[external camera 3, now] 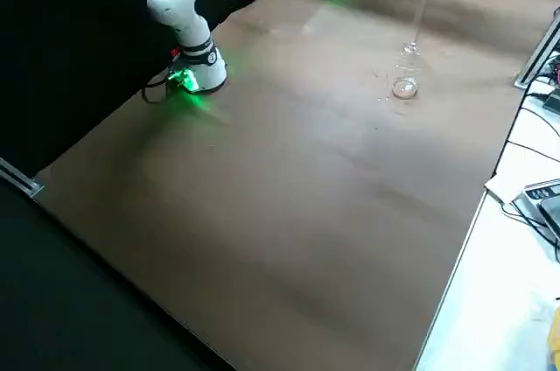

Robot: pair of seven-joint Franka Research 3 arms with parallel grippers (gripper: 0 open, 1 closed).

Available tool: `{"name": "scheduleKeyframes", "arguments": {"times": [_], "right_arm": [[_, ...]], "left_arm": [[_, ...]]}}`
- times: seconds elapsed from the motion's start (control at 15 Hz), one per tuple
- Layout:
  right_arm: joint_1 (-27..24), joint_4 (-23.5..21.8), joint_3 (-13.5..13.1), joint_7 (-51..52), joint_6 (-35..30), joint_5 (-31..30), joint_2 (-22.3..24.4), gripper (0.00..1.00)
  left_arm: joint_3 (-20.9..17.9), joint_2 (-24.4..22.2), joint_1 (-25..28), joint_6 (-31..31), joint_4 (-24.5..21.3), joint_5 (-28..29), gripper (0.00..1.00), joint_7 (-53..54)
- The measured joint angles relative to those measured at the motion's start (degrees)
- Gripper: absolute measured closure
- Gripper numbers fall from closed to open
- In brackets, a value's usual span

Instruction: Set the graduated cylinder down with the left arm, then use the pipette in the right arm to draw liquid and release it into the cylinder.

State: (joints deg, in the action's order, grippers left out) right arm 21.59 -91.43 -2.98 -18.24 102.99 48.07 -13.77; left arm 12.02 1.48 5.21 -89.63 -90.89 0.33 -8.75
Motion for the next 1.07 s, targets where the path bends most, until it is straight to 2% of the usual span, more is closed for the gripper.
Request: {"name": "scheduleKeyframes", "arguments": {"times": [1.07], "right_arm": [[0.0,0.0,-0.1,0.0,0.0,-0.1,0.0,0.86]], "left_arm": [[0.1,0.0,-0.2,-0.4,0.0,0.0,0.0,0.0]]}}
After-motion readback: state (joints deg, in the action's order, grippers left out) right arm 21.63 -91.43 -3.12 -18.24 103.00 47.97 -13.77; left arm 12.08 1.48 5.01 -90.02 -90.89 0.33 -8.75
